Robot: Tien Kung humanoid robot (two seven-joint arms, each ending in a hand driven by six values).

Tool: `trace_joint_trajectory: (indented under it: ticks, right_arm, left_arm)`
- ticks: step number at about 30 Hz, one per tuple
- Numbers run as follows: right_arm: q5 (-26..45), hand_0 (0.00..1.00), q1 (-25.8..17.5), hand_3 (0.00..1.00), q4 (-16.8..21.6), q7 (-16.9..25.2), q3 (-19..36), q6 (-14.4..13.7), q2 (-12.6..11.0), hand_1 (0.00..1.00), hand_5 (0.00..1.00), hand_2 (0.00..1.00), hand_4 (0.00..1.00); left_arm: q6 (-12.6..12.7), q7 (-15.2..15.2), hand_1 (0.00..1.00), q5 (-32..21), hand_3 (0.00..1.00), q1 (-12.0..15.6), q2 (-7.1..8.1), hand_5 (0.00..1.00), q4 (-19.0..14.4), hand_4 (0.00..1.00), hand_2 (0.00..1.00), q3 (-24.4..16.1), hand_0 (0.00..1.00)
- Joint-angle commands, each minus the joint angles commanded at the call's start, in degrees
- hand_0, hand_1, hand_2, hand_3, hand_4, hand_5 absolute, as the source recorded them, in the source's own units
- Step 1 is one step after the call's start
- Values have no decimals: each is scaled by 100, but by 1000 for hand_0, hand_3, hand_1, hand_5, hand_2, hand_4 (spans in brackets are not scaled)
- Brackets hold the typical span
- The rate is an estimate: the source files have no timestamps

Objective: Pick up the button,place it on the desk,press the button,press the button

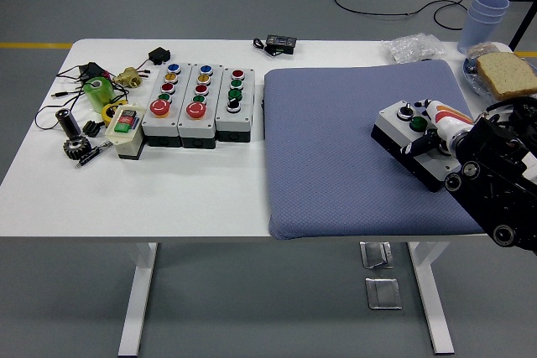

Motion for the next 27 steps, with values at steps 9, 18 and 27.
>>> trace_joint_trajectory:
  ticks: [9,18,27]
  right_arm:
    - [-349,416,45,764,-7,-114,-179,317,-77,462,141,634,914]
    - [-389,232,16,683,267,-57,-386,-152,-306,284,157,521,776]
    - [-398,175,-74,605,1112,997,-756,-401,-803,211,176,467,712]
  left_arm:
    - [-4,3,628,-2,565,0,0,855,0,312,617,9,644]
    - [-9,4,626,18,567,3,0,856,0,312,617,1,644]
    - [-10,3,626,46,566,2,0,858,0,312,616,-9,644]
